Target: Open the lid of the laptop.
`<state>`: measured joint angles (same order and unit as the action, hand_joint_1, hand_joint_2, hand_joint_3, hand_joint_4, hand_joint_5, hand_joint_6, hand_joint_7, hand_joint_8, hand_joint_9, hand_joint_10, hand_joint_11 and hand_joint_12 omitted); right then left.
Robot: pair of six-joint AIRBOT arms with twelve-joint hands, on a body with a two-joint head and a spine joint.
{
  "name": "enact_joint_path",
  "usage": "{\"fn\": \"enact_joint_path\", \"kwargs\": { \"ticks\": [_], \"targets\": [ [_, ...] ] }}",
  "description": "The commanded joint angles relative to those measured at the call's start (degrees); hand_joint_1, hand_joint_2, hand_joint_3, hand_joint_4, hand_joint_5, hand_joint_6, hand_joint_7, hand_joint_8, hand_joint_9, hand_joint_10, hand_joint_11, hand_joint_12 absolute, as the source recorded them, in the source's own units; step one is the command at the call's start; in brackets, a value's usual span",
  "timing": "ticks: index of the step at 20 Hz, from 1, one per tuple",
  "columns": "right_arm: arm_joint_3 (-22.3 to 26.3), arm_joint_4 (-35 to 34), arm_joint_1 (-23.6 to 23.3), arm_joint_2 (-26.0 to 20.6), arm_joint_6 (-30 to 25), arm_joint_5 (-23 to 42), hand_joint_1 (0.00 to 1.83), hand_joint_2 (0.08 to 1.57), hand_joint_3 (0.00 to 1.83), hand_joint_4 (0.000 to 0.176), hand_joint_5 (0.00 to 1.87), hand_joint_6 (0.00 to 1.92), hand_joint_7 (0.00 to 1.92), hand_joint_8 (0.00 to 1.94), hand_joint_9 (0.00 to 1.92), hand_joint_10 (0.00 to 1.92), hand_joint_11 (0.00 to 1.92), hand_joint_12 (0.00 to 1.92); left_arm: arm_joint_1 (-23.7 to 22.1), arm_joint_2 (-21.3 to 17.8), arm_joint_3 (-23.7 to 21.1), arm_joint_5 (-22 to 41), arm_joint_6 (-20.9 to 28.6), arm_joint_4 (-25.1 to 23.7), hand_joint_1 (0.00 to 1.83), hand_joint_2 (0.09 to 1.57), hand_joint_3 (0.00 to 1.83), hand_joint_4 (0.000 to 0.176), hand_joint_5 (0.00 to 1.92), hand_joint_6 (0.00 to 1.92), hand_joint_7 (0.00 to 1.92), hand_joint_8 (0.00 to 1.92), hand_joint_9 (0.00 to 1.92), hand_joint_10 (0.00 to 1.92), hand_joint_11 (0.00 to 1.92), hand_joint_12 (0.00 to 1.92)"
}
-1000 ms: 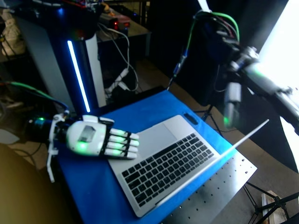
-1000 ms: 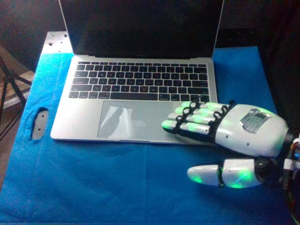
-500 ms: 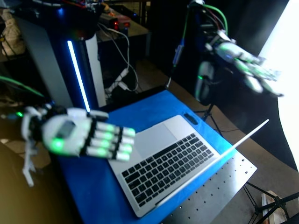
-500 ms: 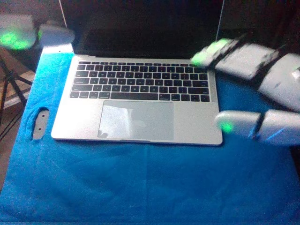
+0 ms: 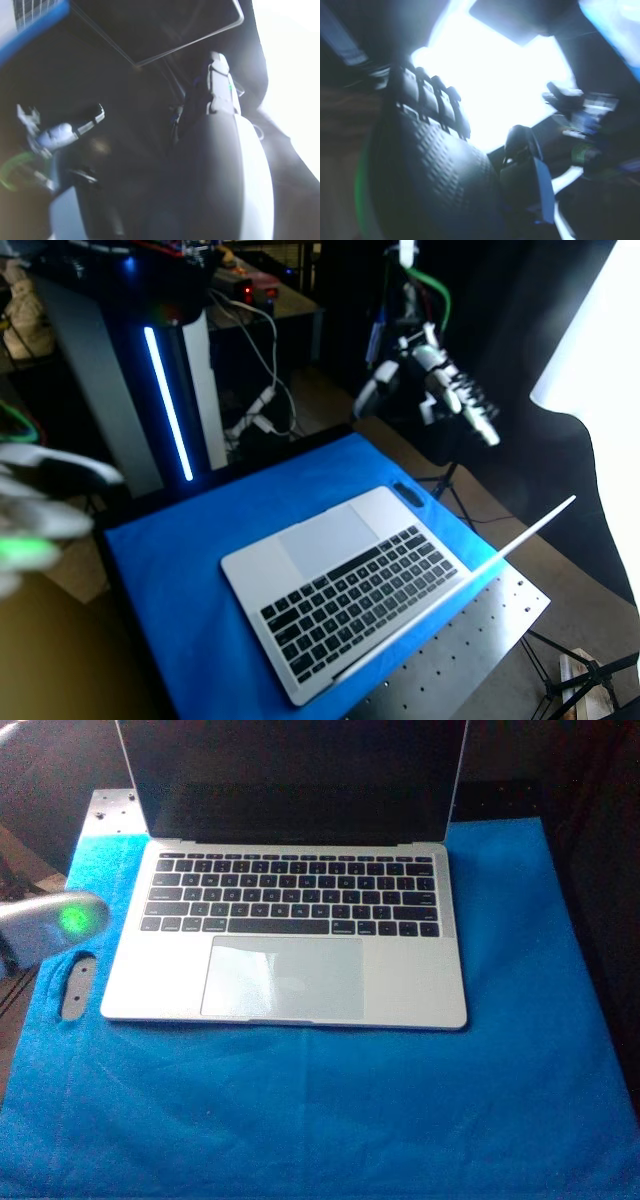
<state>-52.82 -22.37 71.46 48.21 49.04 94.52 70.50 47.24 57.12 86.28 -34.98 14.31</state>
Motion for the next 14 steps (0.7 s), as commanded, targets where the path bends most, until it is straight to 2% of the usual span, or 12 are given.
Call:
{"fn": "enact_joint_path", "kwargs": {
  "ticks": [1,2,4,7,8,10,13,14],
  "targets": [
    [0.1,1.49,-0.49,0.12,-0.13,6.47,0.41,1.17,0.0,0.0,0.11,0.0,0.07,0.0,0.04,0.0,0.03,0.01,0.45,-0.1,-0.14,11.56,0.35,1.82,0.43,1.06,0.0,0.176,0.0,0.0,0.0,0.0,0.0,0.0,0.0,0.0],
    [0.28,1.62,-0.5,0.06,-0.13,6.47,0.34,1.17,0.0,0.0,0.07,0.0,0.03,0.0,0.0,0.0,0.0,0.0,2.13,-0.28,-0.85,12.91,0.79,2.81,0.51,1.02,0.0,0.176,0.0,0.0,0.0,0.0,0.0,0.0,0.0,0.0],
    [0.54,1.62,-0.43,-0.34,-0.13,6.47,0.35,1.18,0.0,0.0,0.08,0.01,0.03,0.01,0.0,0.0,0.0,0.0,3.35,-0.64,-1.39,12.91,1.07,3.14,0.48,1.05,0.0,0.176,0.04,0.02,0.03,0.01,0.0,0.0,0.0,0.0],
    [0.6,2.02,-0.36,-0.39,-0.25,6.47,0.32,1.17,0.0,0.0,0.09,0.01,0.05,0.01,0.01,0.0,0.0,0.0,3.87,-0.7,-1.59,12.92,1.13,4.01,0.6,0.99,0.0,0.176,0.09,0.02,0.05,0.01,0.0,0.0,0.0,0.0],
    [0.59,2.11,-0.36,-0.25,-0.29,6.47,0.32,1.18,0.0,0.0,0.08,0.0,0.03,0.0,0.0,0.0,0.0,0.0,3.88,-0.68,-1.59,12.92,1.13,4.16,0.55,0.96,0.0,0.176,0.11,0.01,0.08,0.0,0.03,0.0,0.0,0.0],
    [0.57,2.29,-0.36,-0.07,-0.3,6.47,0.32,1.18,0.0,0.0,0.07,0.0,0.02,0.0,0.0,0.0,0.0,0.0,3.87,-0.67,-1.6,12.92,1.14,4.34,0.53,1.01,0.01,0.176,0.08,0.0,0.01,0.0,0.0,0.0,0.0,0.0],
    [0.56,3.02,-0.36,-0.18,-0.31,6.47,0.26,1.22,0.01,0.0,0.08,0.0,0.03,0.0,0.0,0.0,0.0,0.0,3.92,-0.66,-1.59,12.92,1.13,4.79,0.48,0.99,0.0,0.176,0.0,0.0,0.0,0.0,0.0,0.0,0.0,0.0],
    [0.23,3.92,-0.37,-0.17,-1.41,6.47,0.36,1.21,0.0,0.0,0.07,0.0,0.02,0.0,0.0,0.0,0.0,0.0,4.09,-0.4,-1.4,12.92,1.33,5.45,0.45,1.01,0.01,0.176,0.0,0.0,0.0,0.0,0.0,0.0,0.0,0.0]
  ]
}}
